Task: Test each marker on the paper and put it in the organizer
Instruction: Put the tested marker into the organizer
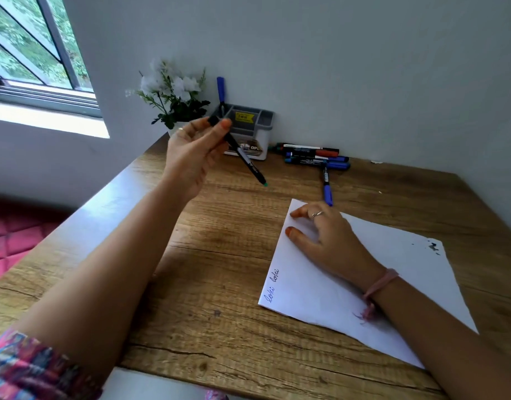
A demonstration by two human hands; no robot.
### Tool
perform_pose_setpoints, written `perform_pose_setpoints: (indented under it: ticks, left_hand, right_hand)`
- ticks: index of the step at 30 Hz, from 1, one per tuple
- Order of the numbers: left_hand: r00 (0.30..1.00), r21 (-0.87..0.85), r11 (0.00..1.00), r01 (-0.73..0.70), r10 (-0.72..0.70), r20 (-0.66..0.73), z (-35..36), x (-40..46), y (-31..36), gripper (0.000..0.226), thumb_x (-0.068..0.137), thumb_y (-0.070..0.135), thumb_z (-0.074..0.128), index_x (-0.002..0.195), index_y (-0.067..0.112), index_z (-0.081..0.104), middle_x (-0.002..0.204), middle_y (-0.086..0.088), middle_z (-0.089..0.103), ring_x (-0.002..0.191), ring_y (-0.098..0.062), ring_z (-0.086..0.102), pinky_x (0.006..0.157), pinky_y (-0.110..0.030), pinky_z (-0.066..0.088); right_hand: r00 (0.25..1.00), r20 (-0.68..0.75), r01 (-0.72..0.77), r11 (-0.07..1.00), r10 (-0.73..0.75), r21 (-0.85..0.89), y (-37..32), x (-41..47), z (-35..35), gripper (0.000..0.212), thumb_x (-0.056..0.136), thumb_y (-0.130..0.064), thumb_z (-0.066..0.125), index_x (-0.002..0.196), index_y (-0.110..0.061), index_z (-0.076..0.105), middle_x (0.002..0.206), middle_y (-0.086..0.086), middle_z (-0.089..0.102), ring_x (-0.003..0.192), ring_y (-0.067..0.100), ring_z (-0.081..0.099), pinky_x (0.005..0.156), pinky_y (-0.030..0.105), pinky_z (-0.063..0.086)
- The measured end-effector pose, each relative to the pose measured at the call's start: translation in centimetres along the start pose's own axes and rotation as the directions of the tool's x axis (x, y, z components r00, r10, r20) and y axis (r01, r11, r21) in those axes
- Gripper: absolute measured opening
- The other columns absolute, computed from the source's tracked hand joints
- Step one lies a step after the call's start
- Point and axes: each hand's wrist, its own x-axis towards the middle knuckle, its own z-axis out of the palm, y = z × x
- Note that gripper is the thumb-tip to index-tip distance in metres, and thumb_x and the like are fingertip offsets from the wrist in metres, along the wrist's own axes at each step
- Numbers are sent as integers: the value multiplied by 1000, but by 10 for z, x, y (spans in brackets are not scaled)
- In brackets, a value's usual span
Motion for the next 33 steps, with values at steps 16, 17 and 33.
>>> perform_pose_setpoints:
  ticks: [16,17,33]
  left_hand:
    - [807,731,569,-378,590,-42,17,139,52,30,83,14,68,110,14,54,84,-3,69,69,-7,65,67,-16,53]
    - [816,745,563,-359,576,-42,17,150,50,26,84,13,66,108,13,57,81,-1,68,67,-7,63,67,-18,54]
    - [907,878,415,-237,419,46,11,210,23,20,79,2,69,98,2,64,83,-14,66,59,-14,60,63,-27,56]
  right_hand:
    - [1000,-7,8,1000,-8,-18,-5,-2,2,32,89,-45,52,117,-28,56,121,-14,53,112,2,46,99,21,38]
    - [1000,-7,8,1000,-8,-17,-5,-2,2,31,89,-45,52,117,-30,55,120,-17,52,112,1,46,99,19,37]
    - [996,75,-41,997,46,-64,-3,2,4,43,87,-60,39,124,-40,48,122,-33,34,116,-7,36,91,6,22]
